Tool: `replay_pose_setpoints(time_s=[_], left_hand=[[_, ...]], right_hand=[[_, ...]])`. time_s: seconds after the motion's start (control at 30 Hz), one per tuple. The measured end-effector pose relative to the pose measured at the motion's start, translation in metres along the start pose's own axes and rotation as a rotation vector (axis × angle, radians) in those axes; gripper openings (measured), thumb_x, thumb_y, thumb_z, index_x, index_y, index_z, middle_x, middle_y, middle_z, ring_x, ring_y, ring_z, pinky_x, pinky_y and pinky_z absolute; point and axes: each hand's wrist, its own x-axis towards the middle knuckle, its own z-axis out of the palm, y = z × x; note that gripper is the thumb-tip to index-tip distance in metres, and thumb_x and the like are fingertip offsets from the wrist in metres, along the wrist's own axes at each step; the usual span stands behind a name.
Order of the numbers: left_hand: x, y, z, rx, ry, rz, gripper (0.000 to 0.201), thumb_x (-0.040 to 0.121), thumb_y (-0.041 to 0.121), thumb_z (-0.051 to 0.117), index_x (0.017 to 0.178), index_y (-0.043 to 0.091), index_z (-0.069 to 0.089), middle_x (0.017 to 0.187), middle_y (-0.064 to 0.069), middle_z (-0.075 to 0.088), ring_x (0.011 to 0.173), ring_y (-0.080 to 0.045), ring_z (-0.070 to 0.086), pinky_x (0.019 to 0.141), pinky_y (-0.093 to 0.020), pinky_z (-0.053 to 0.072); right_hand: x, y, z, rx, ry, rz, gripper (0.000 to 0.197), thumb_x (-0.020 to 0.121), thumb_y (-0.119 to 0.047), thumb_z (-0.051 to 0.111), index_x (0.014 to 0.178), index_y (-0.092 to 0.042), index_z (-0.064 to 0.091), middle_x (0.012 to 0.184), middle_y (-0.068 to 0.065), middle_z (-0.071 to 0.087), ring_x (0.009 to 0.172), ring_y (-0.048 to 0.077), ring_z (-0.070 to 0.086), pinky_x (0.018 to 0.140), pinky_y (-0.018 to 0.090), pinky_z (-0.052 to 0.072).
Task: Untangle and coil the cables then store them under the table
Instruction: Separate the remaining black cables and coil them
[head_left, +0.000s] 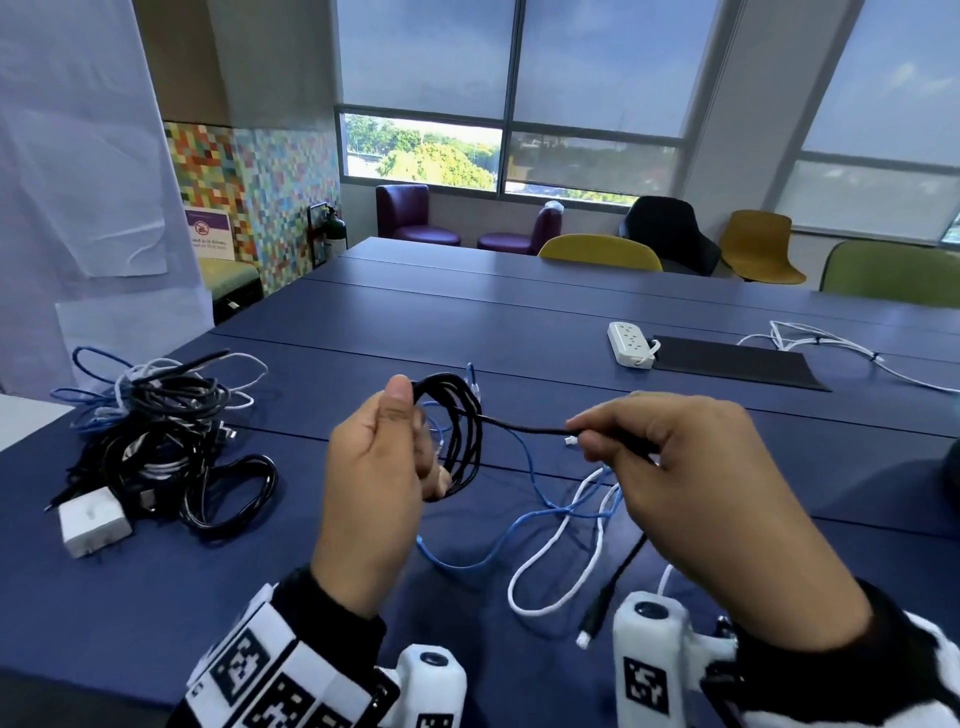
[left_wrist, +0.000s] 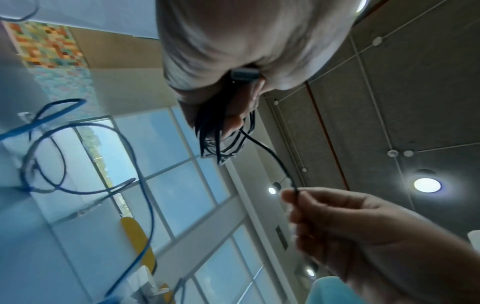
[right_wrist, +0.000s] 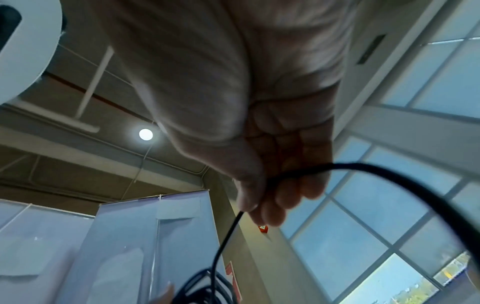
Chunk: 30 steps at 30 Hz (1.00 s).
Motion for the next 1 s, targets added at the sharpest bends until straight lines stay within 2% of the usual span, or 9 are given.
replay_pose_setpoints(time_s=[0.1, 0.23, 0.3, 0.43, 0.6, 0.7, 0.8, 0.9, 1.0], left_hand=[[-0.005, 0.013, 0.002, -0.293, -0.064, -0.142, 0.039, 0.102, 0.037, 0.037, 0.070, 0.016, 0.034, 0.051, 0.006, 0.014, 0.038, -0.009, 0.014, 0.042, -0.024, 0.029], [-0.010, 0.026, 0.004, -0.635, -0.144, -0.349, 0.040, 0.099, 0.041, 0.042, 0.067, 0.018, 0.039, 0.048, 0.008, 0.015, 0.033, -0.004, 0.016, 0.039, -0.019, 0.028], [-0.011, 0.027, 0.006, -0.723, -0.157, -0.396, 0.041, 0.099, 0.040, 0.043, 0.065, 0.018, 0.040, 0.047, 0.009, 0.016, 0.031, -0.003, 0.018, 0.038, -0.018, 0.028], [-0.015, 0.024, 0.010, -0.810, -0.190, -0.425, 0.041, 0.098, 0.040, 0.042, 0.063, 0.018, 0.041, 0.045, 0.009, 0.018, 0.030, -0.003, 0.019, 0.038, -0.017, 0.028], [-0.015, 0.019, 0.013, -0.851, -0.176, -0.425, 0.043, 0.100, 0.041, 0.040, 0.064, 0.017, 0.041, 0.044, 0.009, 0.019, 0.030, -0.003, 0.016, 0.038, -0.017, 0.030], [-0.012, 0.018, 0.010, -0.812, -0.155, -0.413, 0.043, 0.099, 0.043, 0.040, 0.065, 0.017, 0.041, 0.047, 0.008, 0.017, 0.031, -0.004, 0.019, 0.039, -0.019, 0.034], [-0.011, 0.016, 0.008, -0.712, -0.127, -0.384, 0.041, 0.099, 0.044, 0.040, 0.069, 0.016, 0.039, 0.050, 0.006, 0.016, 0.032, -0.006, 0.021, 0.043, -0.021, 0.040], [-0.012, 0.013, 0.009, -0.577, -0.132, -0.336, 0.041, 0.098, 0.044, 0.040, 0.070, 0.015, 0.038, 0.051, 0.004, 0.017, 0.034, -0.007, 0.022, 0.048, -0.022, 0.046], [-0.016, 0.012, 0.014, -0.436, -0.148, -0.237, 0.040, 0.097, 0.044, 0.038, 0.072, 0.013, 0.037, 0.054, 0.002, 0.023, 0.035, -0.009, 0.022, 0.048, -0.024, 0.042]], right_hand=[[0.003, 0.008, 0.009, -0.251, 0.091, -0.155, 0.014, 0.080, -0.008, 0.077, 0.081, -0.022, 0.078, 0.079, -0.009, 0.065, 0.077, 0.017, 0.057, 0.062, 0.031, 0.050], [0.006, 0.010, 0.018, -0.213, 0.255, -0.173, 0.010, 0.085, -0.006, 0.069, 0.087, -0.015, 0.074, 0.077, 0.000, 0.065, 0.067, 0.024, 0.062, 0.060, 0.036, 0.053], [0.004, 0.007, 0.027, -0.119, 0.300, -0.170, 0.012, 0.087, -0.011, 0.063, 0.090, -0.015, 0.073, 0.074, -0.003, 0.070, 0.066, 0.019, 0.067, 0.062, 0.038, 0.055], [-0.005, -0.008, 0.045, 0.415, 0.229, 0.084, 0.020, 0.087, -0.002, 0.067, 0.091, -0.019, 0.076, 0.075, -0.008, 0.075, 0.072, 0.008, 0.072, 0.071, 0.032, 0.059], [-0.017, -0.032, 0.056, 1.144, -0.057, 0.347, 0.035, 0.092, 0.014, 0.045, 0.089, -0.004, 0.076, 0.083, 0.013, 0.076, 0.077, 0.014, 0.070, 0.070, 0.020, 0.055], [-0.020, -0.036, 0.053, 1.386, -0.141, 0.371, 0.028, 0.086, 0.001, 0.047, 0.088, 0.001, 0.074, 0.078, 0.019, 0.071, 0.076, 0.018, 0.069, 0.075, 0.023, 0.055], [-0.021, -0.039, 0.051, 1.314, -0.149, 0.304, 0.020, 0.081, -0.016, 0.061, 0.076, -0.001, 0.073, 0.077, 0.014, 0.073, 0.079, 0.019, 0.069, 0.081, 0.025, 0.055], [-0.024, -0.041, 0.053, 1.089, -0.049, 0.301, 0.012, 0.085, -0.007, 0.072, 0.078, 0.002, 0.071, 0.074, 0.012, 0.074, 0.075, 0.018, 0.071, 0.076, 0.022, 0.053], [-0.026, -0.040, 0.056, 1.028, 0.103, 0.345, 0.003, 0.084, 0.002, 0.068, 0.084, 0.000, 0.071, 0.067, 0.014, 0.070, 0.065, 0.017, 0.066, 0.069, 0.023, 0.055]])
